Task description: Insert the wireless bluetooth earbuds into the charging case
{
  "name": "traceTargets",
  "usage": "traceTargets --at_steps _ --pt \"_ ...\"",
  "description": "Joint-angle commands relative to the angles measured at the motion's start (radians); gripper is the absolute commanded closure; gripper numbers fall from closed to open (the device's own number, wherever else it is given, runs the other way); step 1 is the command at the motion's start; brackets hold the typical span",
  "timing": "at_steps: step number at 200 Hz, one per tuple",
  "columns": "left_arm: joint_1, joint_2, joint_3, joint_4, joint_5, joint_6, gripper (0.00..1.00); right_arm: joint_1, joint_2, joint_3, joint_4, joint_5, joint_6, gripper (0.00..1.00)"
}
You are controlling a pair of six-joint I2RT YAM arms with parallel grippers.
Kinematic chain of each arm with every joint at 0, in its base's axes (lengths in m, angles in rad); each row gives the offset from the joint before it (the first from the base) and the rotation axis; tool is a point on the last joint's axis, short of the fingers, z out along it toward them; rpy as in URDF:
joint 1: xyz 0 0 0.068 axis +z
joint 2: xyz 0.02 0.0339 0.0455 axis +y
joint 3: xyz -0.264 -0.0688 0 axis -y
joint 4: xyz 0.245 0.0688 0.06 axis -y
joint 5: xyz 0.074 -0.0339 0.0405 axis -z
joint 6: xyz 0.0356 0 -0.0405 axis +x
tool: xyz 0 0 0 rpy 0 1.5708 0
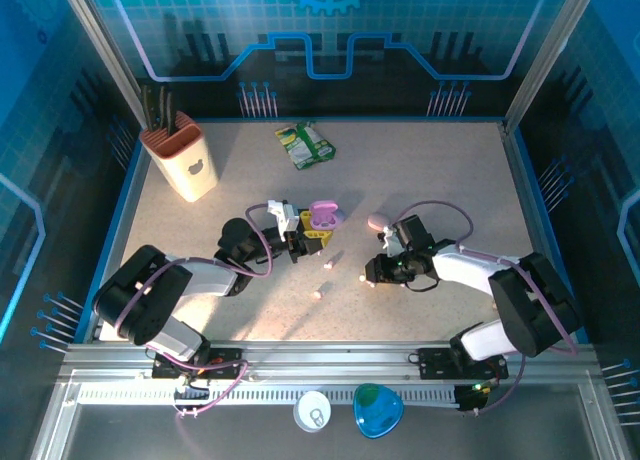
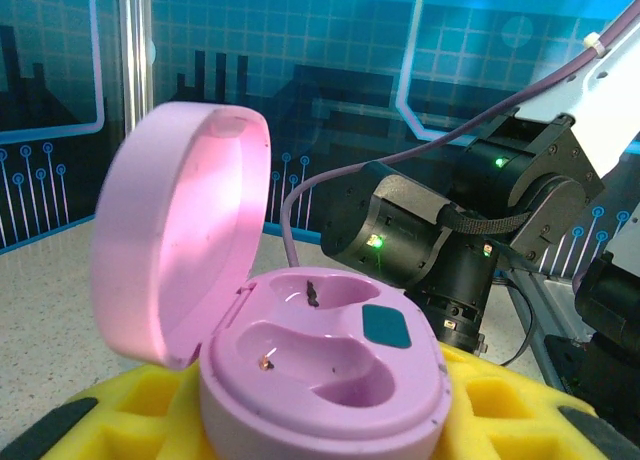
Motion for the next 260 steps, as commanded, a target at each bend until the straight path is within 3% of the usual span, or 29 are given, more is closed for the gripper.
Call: traceTargets --at_steps 1,97,120,133,150,260 --pt "0.008 0.007 0.01 0.029 0.027 -0.006 0.63 0.001 -0.022 -0.027 -0.048 -0.018 0.013 0.69" --pt "0.007 0.013 0.009 0.03 0.027 -0.01 0.63 -0.001 -0.04 -0.045 -0.033 -0.027 0.029 0.79" --pt "0.007 0.01 0.005 0.031 0.026 -0.009 0.63 0.003 -0.045 -0.046 -0.023 -0.027 0.043 0.77" --pt "0.007 0.01 0.003 0.031 0.024 -0.006 0.63 0.002 -0.046 -0.045 -0.024 -0.018 0.049 0.69" --pt "0.007 0.01 0.003 0.031 0.024 -0.006 0.63 0.003 -0.046 -0.051 -0.023 -0.018 0.052 0.66" --pt "0.008 0.022 0.015 0.031 0.026 -0.022 0.64 0.005 -0.06 -0.1 0.059 -0.061 0.099 0.73"
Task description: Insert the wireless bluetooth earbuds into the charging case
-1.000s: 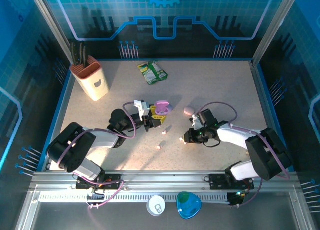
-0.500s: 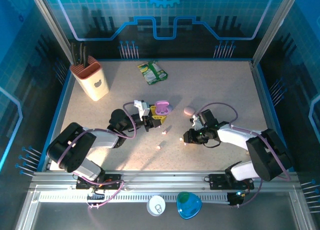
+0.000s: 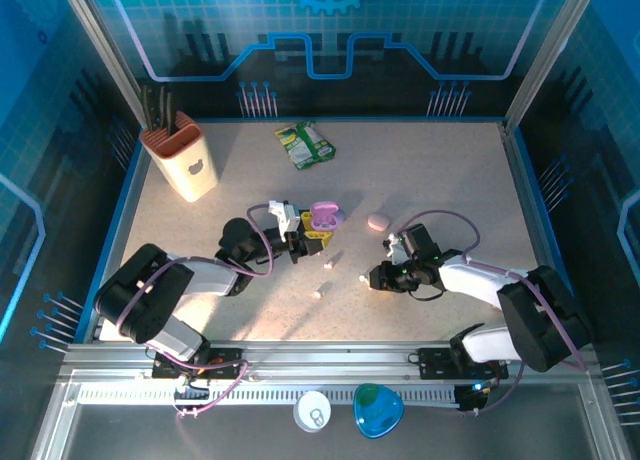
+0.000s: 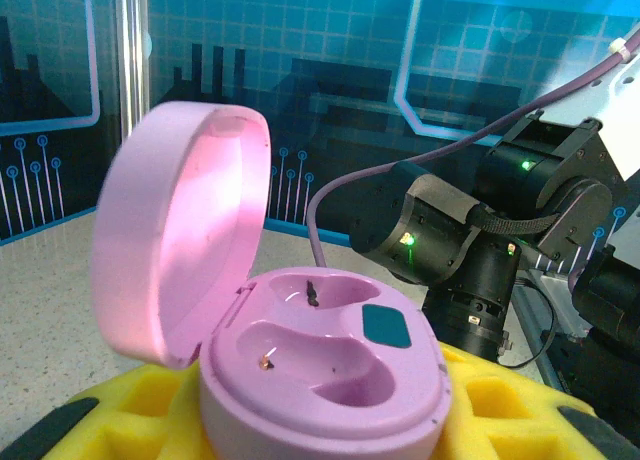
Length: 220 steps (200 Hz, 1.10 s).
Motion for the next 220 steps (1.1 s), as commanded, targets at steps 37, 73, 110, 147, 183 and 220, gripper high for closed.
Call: traceTargets --at_steps 37,73,110,147,183,220 --pt "0.007 0.003 0.007 0.03 0.017 -0.021 0.64 0.008 0.047 -0.013 0.064 -0.027 0.048 0.75" --pt "0.007 0.003 0.004 0.03 0.011 -0.015 0.64 0.014 0.018 -0.009 0.03 0.026 0.09 0.81" --pt "0.008 0.019 -0.003 0.03 -0.025 0.018 0.64 0.08 -0.088 0.036 -0.124 0.258 0.219 0.84" --pt "0.007 0.056 -0.002 0.031 -0.053 0.06 0.64 0.196 -0.154 0.149 -0.335 0.499 0.323 0.85" --pt "0.007 0.079 -0.018 0.029 -0.095 0.115 0.65 0.281 -0.146 0.271 -0.54 0.692 0.37 0.87" --pt "0.007 0.109 -0.032 0.029 -0.133 0.166 0.65 0.363 -0.109 0.393 -0.679 0.807 0.411 0.88"
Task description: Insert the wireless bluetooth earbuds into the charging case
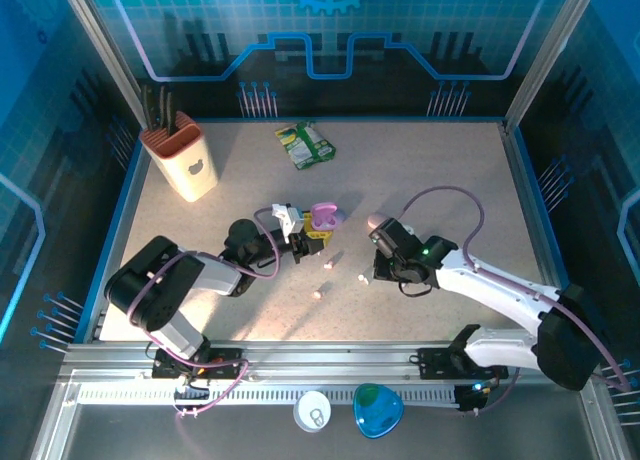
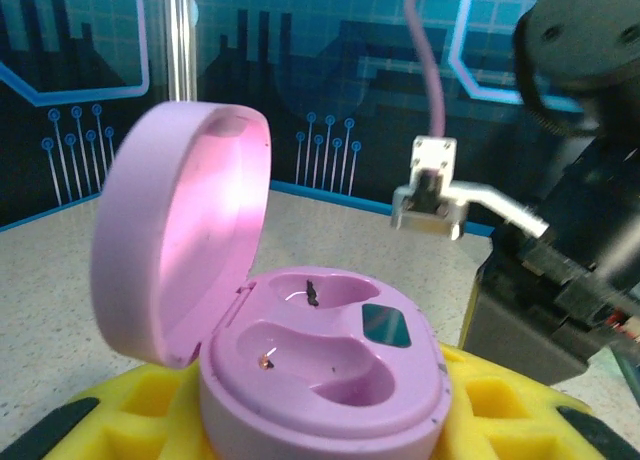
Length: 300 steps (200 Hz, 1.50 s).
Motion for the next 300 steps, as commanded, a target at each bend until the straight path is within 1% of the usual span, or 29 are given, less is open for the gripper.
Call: traceTargets --at_steps 1,35,72,110,170,219,300 --pt "0.007 0.03 -0.018 0.026 -0.04 0.066 0.65 0.052 0.022 0.079 -0.164 0.145 0.055 0.88" --pt "-0.007 0.064 -0.015 0.026 -0.072 0.103 0.66 0.117 0.038 0.199 -0.182 0.172 0.05 0.87" --pt "-0.031 0.088 -0.019 0.026 -0.105 0.156 0.66 0.172 0.055 0.305 -0.096 0.131 -0.01 0.87" --pt "-0.038 0.092 -0.025 0.027 -0.107 0.182 0.65 0.197 0.131 0.423 -0.03 0.084 -0.092 0.87" --pt "-0.042 0.081 -0.03 0.026 -0.069 0.18 0.66 0.185 0.266 0.581 -0.007 0.035 -0.189 0.87" --pt "-0.043 0.065 -0.033 0.027 -0.074 0.171 0.66 0.145 0.316 0.587 -0.001 0.017 -0.205 0.87" --pt "-0.044 0.062 -0.031 0.027 -0.094 0.155 0.66 0.135 0.329 0.546 0.055 -0.061 -0.19 0.87"
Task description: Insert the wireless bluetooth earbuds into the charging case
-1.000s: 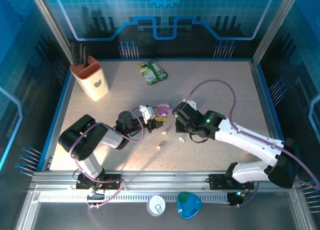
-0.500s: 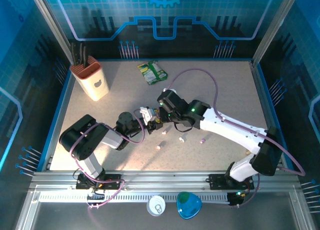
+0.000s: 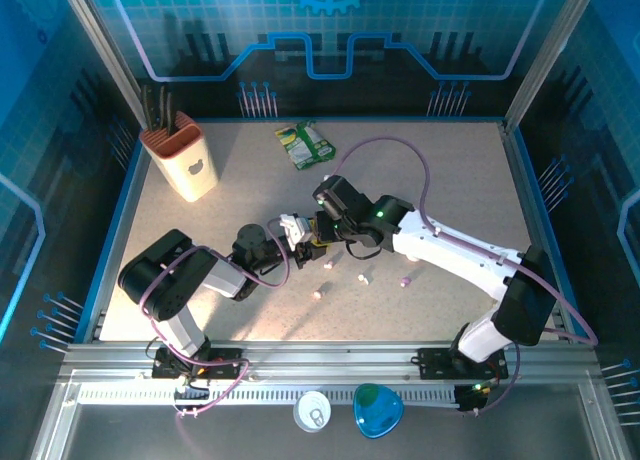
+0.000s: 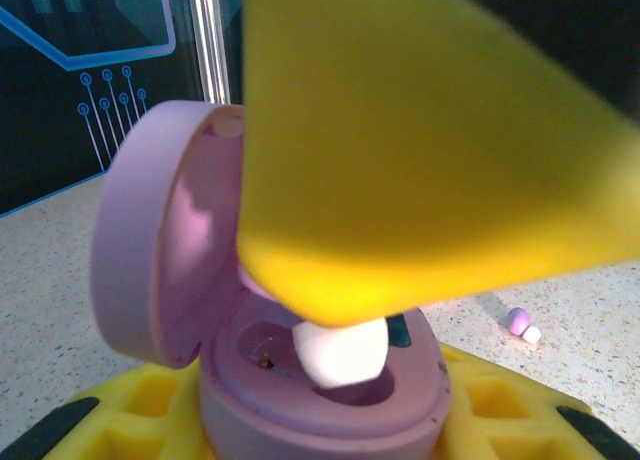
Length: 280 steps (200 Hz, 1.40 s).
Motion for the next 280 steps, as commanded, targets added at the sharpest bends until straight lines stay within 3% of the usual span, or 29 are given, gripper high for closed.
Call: traceTargets --at_steps 1,95,145,175,214,280 --pt "-0.009 -0.021 -0.013 0.028 -0.004 -0.007 0.66 -0.009 0.008 -0.018 0.031 -0.03 -0.003 0.87" --pt "-0.009 -0.027 -0.014 0.028 -0.002 -0.012 0.65 -0.017 -0.013 -0.05 0.008 0.04 0.018 0.87" --pt "-0.008 -0.025 -0.013 0.028 -0.002 -0.014 0.65 -0.02 0.005 -0.06 0.049 -0.033 0.011 0.86" --pt "-0.009 -0.025 -0.015 0.028 -0.004 -0.012 0.65 -0.018 0.013 -0.053 0.058 -0.073 -0.004 0.8" --pt "-0.007 -0.033 -0.021 0.028 -0.01 -0.015 0.65 -0.02 -0.043 -0.067 0.039 -0.033 -0.02 0.62" --pt "-0.003 -0.04 -0.026 0.028 -0.008 -0.01 0.65 -0.066 -0.326 -0.294 0.064 0.061 0.018 0.49"
